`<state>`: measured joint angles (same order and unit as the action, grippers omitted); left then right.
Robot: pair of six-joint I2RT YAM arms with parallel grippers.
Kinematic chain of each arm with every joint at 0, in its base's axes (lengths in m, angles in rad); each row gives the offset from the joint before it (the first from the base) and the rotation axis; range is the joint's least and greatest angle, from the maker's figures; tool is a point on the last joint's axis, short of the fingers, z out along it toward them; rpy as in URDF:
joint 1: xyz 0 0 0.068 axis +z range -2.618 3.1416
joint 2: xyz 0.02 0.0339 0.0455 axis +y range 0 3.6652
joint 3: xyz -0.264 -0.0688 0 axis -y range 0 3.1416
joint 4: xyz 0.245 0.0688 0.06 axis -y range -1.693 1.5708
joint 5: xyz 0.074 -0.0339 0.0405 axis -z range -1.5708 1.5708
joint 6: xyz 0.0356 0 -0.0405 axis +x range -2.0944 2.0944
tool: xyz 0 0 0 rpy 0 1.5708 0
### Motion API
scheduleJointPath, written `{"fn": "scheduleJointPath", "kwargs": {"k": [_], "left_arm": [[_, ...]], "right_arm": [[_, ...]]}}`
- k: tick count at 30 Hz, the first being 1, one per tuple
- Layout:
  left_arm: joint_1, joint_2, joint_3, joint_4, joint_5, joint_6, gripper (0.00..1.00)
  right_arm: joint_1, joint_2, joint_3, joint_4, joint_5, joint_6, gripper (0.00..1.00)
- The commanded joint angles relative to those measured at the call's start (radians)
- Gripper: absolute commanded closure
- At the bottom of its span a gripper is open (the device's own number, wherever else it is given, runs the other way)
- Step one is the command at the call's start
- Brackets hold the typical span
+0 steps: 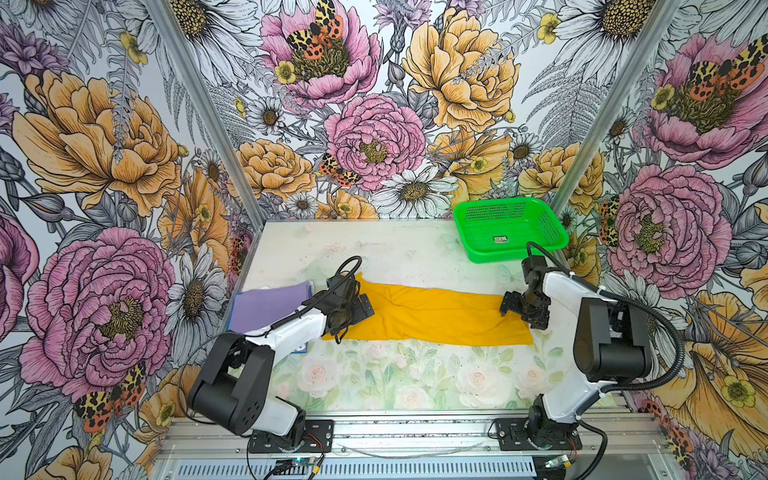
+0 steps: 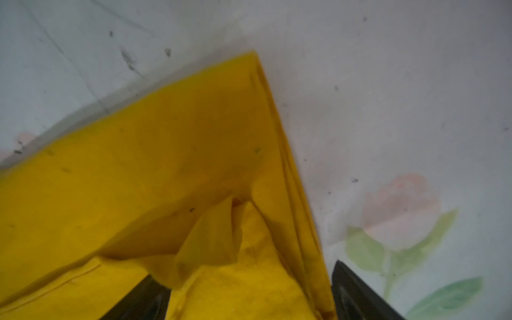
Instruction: Fold and stack the t-shirts
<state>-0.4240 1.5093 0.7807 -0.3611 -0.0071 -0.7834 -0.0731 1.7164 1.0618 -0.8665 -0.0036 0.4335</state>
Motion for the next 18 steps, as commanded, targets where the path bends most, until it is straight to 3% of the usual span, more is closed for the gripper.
{"fn": "scheduleJointPath", "kwargs": {"k": [1, 9, 16, 18], "left_arm": [[0.011, 0.107, 0.101, 0.091, -0.019, -0.046, 0.01], [0.032, 0.430, 0.364, 0.106, -0.058, -0.089, 0.01], [0.053, 0.658, 0.696, 0.076, -0.044, 0.008, 0.02], [0.054, 0.733, 0.806, 0.077, 0.000, 0.051, 0.03]], "right_arm": [[0.080, 0.067, 0.067, -0.065, 0.100, -0.054, 0.01], [0.372, 0.239, 0.162, -0.219, 0.189, -0.150, 0.01], [0.607, 0.239, 0.156, -0.235, 0.033, -0.118, 0.01], [0.686, 0.211, 0.130, -0.206, -0.065, -0.086, 0.01]]}}
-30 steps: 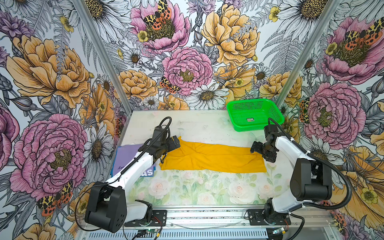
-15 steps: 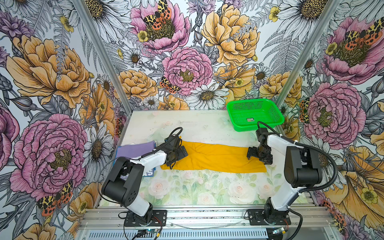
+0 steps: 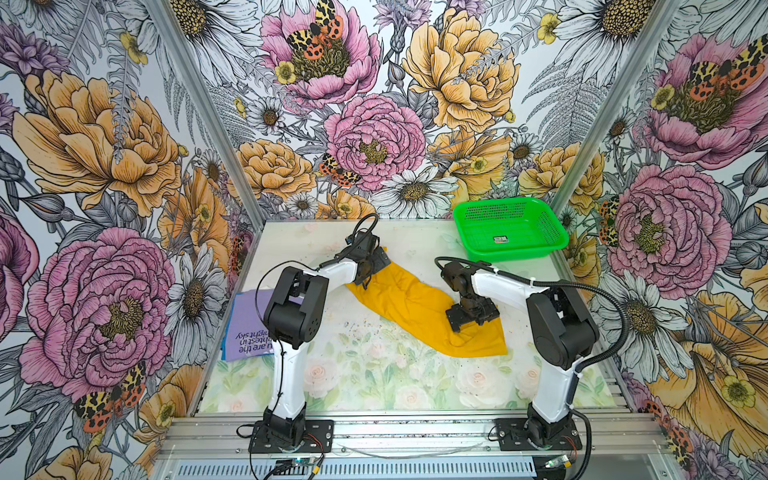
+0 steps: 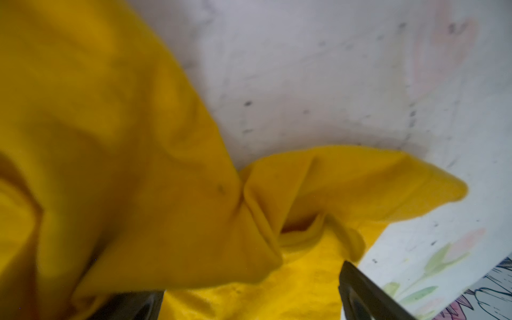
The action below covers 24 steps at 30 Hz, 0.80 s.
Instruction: Fold and stack the t-shirts
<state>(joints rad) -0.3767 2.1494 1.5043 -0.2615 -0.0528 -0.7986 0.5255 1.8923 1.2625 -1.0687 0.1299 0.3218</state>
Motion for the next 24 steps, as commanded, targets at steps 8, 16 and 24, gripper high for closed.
{"fn": "scheduleJointPath", "kwargs": {"k": [8, 16, 24], "left_arm": [[0.009, 0.363, 0.460, -0.043, 0.207, 0.140, 0.07], [0.030, 0.566, 0.885, -0.097, 0.436, 0.176, 0.07], [0.075, 0.267, 0.704, -0.090, 0.564, 0.282, 0.01]], "right_arm": [[0.391, -0.073, -0.203, 0.307, -0.576, 0.362, 0.01], [0.436, -0.363, -0.357, 0.357, -0.532, 0.531, 0.01], [0.273, -0.579, -0.434, 0.357, -0.446, 0.493, 0.01]]}}
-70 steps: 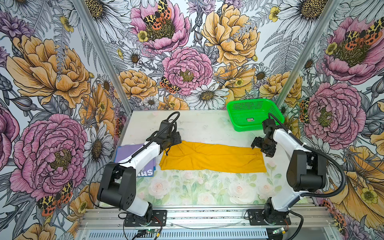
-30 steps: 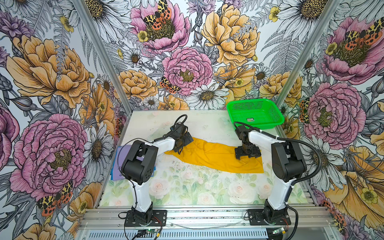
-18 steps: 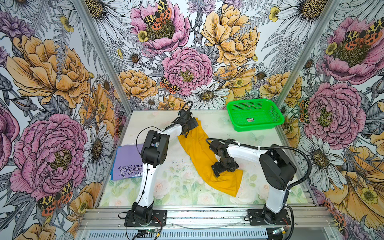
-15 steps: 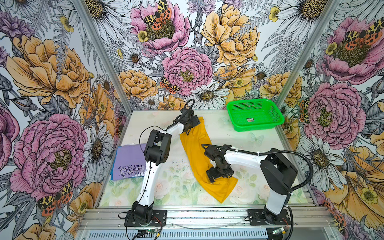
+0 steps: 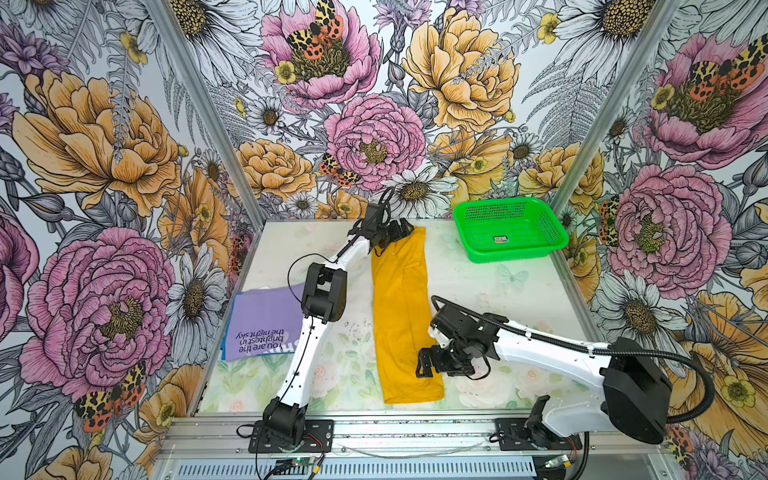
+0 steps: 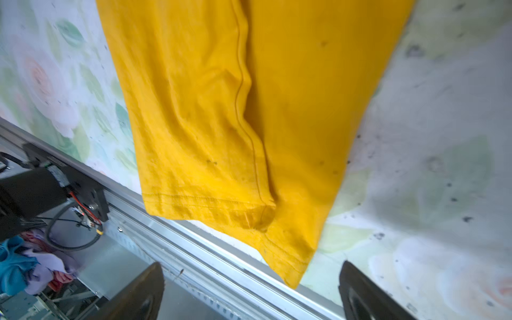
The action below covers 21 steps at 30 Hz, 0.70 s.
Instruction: Fold and stack the t-shirts
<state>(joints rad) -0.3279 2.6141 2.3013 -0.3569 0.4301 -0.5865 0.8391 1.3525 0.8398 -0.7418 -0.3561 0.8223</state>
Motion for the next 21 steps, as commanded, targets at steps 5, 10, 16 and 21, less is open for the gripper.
{"fn": "scheduleJointPath", "kwargs": {"k": [5, 10, 16, 21], "left_arm": [[0.045, -0.504, -0.506, 0.008, 0.041, 0.086, 0.01], [0.015, -0.802, -0.939, 0.005, -0.072, 0.047, 0.01], [-0.171, -1.100, -1.323, -0.111, -0.298, -0.002, 0.05], [-0.381, -1.338, -1.559, -0.196, -0.379, -0.155, 0.17]], "right_arm": [[-0.122, 0.011, 0.028, 0.034, 0.050, -0.096, 0.01], [-0.154, 0.098, 0.093, 0.036, 0.057, -0.173, 0.03], [-0.179, 0.143, 0.135, 0.034, 0.033, -0.238, 0.12], [-0.169, 0.127, 0.084, 0.034, -0.037, -0.270, 0.38]]}}
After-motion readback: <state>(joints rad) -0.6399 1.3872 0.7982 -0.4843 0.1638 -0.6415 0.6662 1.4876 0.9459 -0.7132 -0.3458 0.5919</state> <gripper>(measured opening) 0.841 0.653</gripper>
